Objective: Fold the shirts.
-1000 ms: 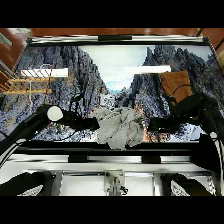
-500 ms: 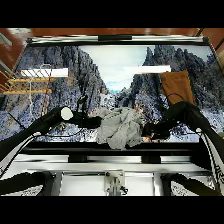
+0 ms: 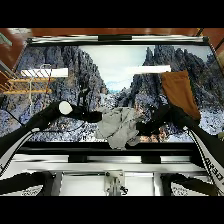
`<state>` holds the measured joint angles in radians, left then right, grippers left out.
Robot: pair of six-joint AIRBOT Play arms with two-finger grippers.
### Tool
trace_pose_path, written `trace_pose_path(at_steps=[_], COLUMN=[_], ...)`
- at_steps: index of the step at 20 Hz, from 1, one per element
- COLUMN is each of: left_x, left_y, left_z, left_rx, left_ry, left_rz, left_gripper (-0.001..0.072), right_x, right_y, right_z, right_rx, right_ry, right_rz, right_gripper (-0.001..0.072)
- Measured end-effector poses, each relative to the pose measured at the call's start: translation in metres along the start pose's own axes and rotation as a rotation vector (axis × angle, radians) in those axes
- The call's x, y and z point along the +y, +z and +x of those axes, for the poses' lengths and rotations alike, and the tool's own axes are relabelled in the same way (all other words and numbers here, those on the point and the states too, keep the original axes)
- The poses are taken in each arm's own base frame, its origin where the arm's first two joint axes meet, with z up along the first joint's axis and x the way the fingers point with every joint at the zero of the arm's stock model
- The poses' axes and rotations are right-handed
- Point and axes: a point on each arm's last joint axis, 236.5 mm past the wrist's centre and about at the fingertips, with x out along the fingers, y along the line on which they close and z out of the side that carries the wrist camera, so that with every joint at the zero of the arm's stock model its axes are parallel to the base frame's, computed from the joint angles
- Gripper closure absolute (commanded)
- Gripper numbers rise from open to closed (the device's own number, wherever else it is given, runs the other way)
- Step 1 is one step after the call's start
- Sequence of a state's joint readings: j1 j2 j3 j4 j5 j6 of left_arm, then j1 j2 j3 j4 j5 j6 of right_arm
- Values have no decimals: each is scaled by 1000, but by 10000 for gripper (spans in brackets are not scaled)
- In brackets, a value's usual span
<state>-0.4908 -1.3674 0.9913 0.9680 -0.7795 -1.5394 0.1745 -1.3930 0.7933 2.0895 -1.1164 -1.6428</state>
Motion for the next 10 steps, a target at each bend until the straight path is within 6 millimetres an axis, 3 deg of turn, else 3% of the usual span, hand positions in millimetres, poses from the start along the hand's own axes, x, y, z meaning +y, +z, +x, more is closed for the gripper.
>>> trace_pose_path(at_steps=[3, 5, 8, 10], left_x=[-17, -37, -88, -129], left_y=[45, 85, 144, 169], left_z=[-34, -77, -176, -261], left_rx=[-83, -180, -404, -590], left_ry=[-33, -60, -100, -124], left_rz=[79, 158, 321, 424], left_gripper=[676, 676, 676, 675], right_x=[10, 24, 64, 101], right_y=[16, 32, 62, 68], right_z=[-28, -72, -179, -274], right_rx=[-80, -186, -497, -780], right_ry=[-29, -68, -135, -164], right_rz=[-94, -204, -413, -528], right_gripper=[650, 650, 650, 650])
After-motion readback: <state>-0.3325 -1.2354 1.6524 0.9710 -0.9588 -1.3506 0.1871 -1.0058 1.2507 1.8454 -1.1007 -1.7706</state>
